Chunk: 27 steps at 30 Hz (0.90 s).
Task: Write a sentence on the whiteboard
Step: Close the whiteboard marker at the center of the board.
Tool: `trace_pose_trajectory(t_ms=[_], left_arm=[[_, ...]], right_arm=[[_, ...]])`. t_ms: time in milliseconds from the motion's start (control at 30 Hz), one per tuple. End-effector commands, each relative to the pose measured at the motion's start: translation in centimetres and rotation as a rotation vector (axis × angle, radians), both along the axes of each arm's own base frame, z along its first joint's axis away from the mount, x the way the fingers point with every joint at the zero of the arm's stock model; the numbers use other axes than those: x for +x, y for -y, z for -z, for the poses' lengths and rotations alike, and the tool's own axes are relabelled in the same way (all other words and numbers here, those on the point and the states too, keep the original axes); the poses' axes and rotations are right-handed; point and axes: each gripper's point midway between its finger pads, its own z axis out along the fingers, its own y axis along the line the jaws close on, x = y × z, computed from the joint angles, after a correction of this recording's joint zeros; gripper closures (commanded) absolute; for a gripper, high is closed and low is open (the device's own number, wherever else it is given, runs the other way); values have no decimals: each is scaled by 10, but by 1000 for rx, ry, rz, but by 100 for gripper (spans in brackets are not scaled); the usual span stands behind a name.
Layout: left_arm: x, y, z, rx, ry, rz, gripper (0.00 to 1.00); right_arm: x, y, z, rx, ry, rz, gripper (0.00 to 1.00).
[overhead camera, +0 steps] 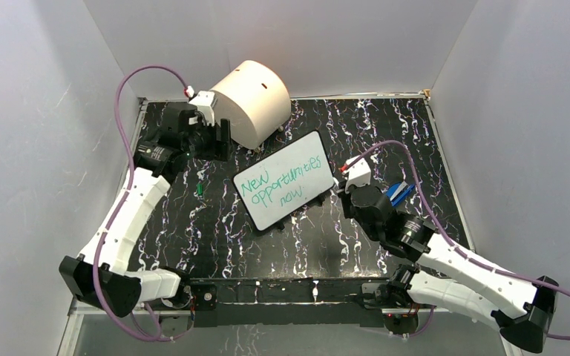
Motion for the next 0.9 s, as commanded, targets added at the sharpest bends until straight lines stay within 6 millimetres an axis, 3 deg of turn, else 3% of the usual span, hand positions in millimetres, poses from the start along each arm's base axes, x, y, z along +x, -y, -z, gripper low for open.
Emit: trace_pose_trajectory(t_ms=[0, 133, 267, 500, 600, 733, 867], left_arm=[[0, -50, 43, 95, -97, -272, 28], [-3, -79, 75, 91, -179, -375, 29], [-3, -94, 112, 94, -285, -417, 32], [6, -110, 171, 97, -452, -457, 52], [9, -117, 194, 95, -507, -472, 55], [11, -119, 217, 80, -578, -468, 58], [14, -123, 227, 109, -610, -466, 63]], right_arm=[[2, 5, -26, 65, 53, 28, 100], [0, 7, -27, 76, 57, 31, 100], [-1, 7, -27, 83, 58, 28, 100], [-2, 8, -30, 97, 66, 27, 100], [-2, 8, -30, 97, 65, 26, 100], [-2, 7, -30, 100, 66, 22, 100], [-2, 7, -29, 98, 66, 19, 100]])
